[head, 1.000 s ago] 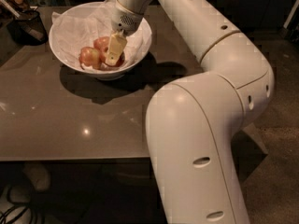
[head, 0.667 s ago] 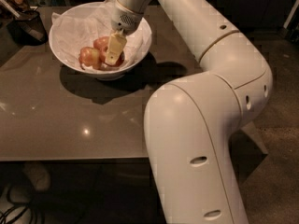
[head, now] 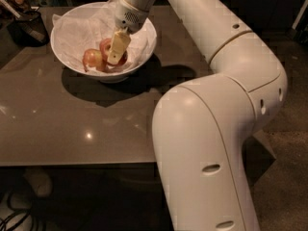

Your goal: Pick apple from white bowl

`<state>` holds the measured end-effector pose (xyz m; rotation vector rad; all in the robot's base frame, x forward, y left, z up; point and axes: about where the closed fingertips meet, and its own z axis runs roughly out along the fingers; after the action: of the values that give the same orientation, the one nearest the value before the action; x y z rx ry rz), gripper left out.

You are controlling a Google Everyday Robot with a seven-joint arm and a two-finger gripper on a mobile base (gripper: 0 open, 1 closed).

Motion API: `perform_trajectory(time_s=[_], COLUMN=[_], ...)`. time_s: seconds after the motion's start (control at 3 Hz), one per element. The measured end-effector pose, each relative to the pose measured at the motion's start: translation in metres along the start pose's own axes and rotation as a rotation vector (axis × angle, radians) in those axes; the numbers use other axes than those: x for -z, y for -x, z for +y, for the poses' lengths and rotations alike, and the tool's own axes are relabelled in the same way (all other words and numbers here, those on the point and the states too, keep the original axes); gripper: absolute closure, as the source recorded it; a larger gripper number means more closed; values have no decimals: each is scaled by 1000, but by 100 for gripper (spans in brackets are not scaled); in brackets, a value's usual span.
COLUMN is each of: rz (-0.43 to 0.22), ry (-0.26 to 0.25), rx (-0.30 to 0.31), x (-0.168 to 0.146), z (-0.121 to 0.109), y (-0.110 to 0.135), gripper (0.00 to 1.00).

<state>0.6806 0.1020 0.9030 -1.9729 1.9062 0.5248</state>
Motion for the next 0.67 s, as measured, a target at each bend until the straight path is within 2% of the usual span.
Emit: perform_trajectory(time_s=[0.67], rz=[-91], ry=[-22], rx=[63], x=[31], z=[18], y=[26], gripper=[100])
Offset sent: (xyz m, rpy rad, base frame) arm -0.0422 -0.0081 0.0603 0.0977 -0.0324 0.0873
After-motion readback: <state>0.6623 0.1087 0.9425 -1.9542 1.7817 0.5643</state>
